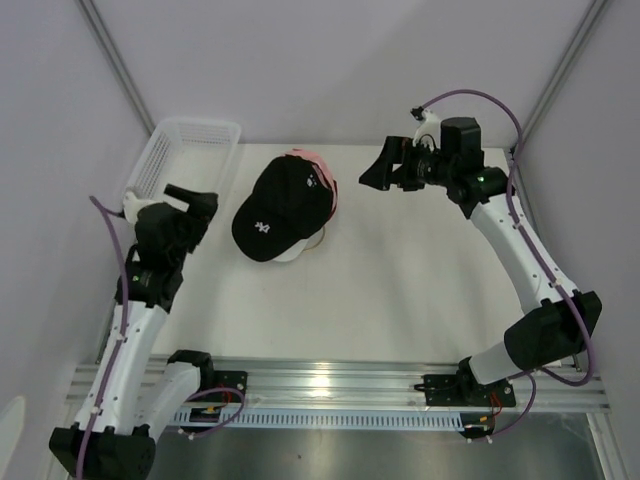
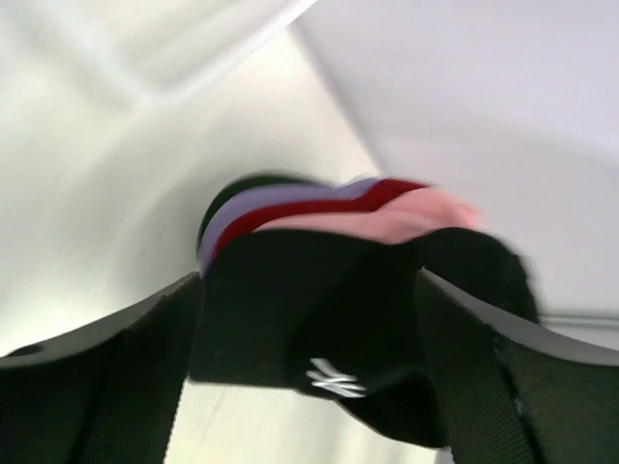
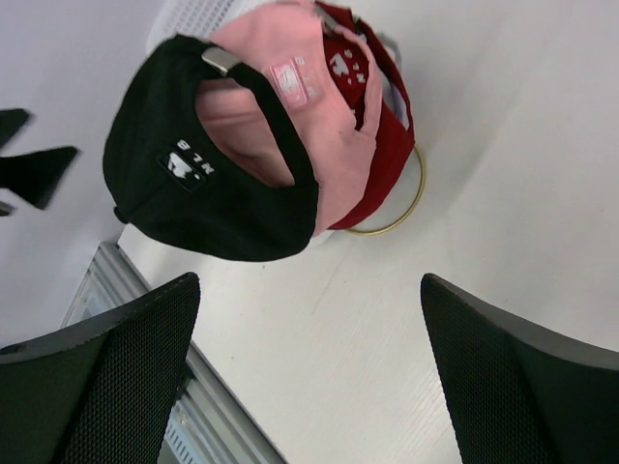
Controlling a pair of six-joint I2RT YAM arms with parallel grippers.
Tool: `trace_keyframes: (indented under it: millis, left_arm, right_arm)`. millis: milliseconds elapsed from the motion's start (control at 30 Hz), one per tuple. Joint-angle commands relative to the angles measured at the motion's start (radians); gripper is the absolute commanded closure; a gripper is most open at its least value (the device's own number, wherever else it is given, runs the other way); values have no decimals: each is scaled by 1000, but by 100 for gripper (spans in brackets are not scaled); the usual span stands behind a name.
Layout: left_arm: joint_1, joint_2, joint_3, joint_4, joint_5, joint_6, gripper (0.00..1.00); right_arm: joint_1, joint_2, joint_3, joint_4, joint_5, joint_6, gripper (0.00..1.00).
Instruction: Stack the hats
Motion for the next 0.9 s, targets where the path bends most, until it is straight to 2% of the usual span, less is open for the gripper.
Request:
trace_keyframes:
  millis: [0,33,100,167,233,267,367,600,867]
  left_arm:
    - [10,-36,177,-6,-42,291,5]
    - [10,-28,277,-23,-30,330,2]
    - [11,-5,388,-90,-3,430,1]
    - [11,19,470,-119,95,484,0]
    - [10,18,489,-158,158,525,1]
    - [10,13,489,-161,259,559,0]
    - [10,-14,473,-196,372,597,1]
    - [10,-48,450,-354,352,737,1]
    - [10,-80,453,-368,309,788,0]
  right_arm:
    - [-2,-63,91,-58,95,-22,1]
    - [-2,-80,102,-61,121,-26,0]
    - [-2,-106,111,-69,161,-22,0]
    - [-1,-150,111,-71,199,-32,0]
    - [-1,-180,108,-74,212,-41,0]
    - [-2,-207,99,-74,209,-52,0]
    - [-2,-243,79,-62,218,-58,0]
    - [-2,-341,-5,-60,328,-58,0]
    - [-2,-398,-48,-101,386,-74,0]
